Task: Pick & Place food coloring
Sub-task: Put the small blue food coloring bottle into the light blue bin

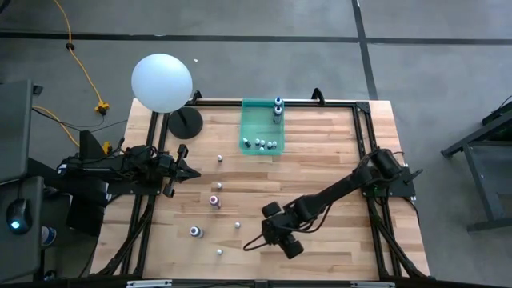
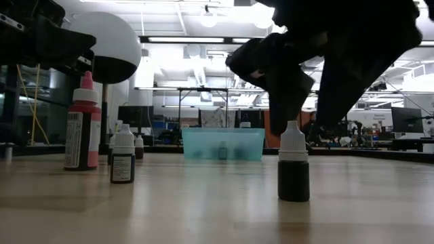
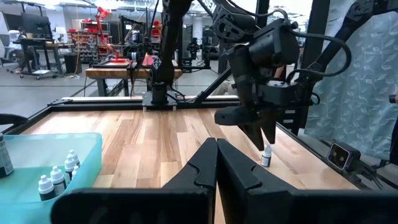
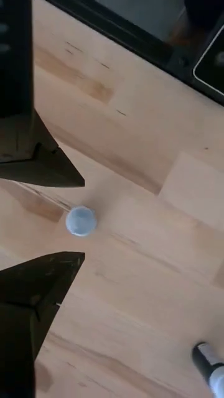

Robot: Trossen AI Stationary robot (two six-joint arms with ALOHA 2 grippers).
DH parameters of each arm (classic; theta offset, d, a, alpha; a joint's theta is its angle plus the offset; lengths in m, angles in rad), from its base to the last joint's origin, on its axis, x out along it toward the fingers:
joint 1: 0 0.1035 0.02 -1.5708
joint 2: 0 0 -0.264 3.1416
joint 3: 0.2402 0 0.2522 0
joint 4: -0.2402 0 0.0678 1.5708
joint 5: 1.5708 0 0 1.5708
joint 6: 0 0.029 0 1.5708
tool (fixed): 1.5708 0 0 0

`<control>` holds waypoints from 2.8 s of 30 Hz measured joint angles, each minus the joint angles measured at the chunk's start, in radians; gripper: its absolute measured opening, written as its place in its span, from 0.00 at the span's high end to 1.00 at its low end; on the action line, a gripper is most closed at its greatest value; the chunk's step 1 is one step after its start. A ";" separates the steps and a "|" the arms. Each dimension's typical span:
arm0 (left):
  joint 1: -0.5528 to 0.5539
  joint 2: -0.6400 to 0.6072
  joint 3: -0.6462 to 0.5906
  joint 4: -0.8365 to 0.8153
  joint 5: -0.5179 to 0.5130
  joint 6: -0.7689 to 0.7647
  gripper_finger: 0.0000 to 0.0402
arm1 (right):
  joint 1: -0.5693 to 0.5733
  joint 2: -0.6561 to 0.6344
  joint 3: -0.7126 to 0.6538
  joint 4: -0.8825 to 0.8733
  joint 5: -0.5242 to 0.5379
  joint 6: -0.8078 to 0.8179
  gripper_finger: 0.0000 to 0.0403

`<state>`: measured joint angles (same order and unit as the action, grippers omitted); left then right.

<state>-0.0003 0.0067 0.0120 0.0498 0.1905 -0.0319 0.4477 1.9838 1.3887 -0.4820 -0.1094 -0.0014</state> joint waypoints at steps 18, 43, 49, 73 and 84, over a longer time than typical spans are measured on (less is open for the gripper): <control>0.000 0.000 0.000 0.000 0.000 0.000 1.00 | 0.000 0.033 0.024 -0.009 0.005 -0.025 0.67; 0.000 0.000 0.000 0.000 0.000 0.000 1.00 | 0.000 0.033 0.024 -0.006 0.006 -0.022 0.90; 0.000 0.000 0.000 0.000 0.000 0.000 1.00 | 0.000 0.033 0.024 -0.006 0.035 0.000 0.88; 0.000 0.000 0.000 0.000 0.000 0.000 1.00 | -0.045 0.033 0.484 -0.394 0.027 -0.007 0.88; 0.000 0.000 0.000 0.000 0.000 0.000 1.00 | -0.137 0.033 0.684 -0.458 0.176 -0.004 0.88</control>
<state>-0.0006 0.0067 0.0120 0.0498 0.1905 -0.0319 0.3109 2.0171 2.0725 -0.9401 0.0665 -0.0058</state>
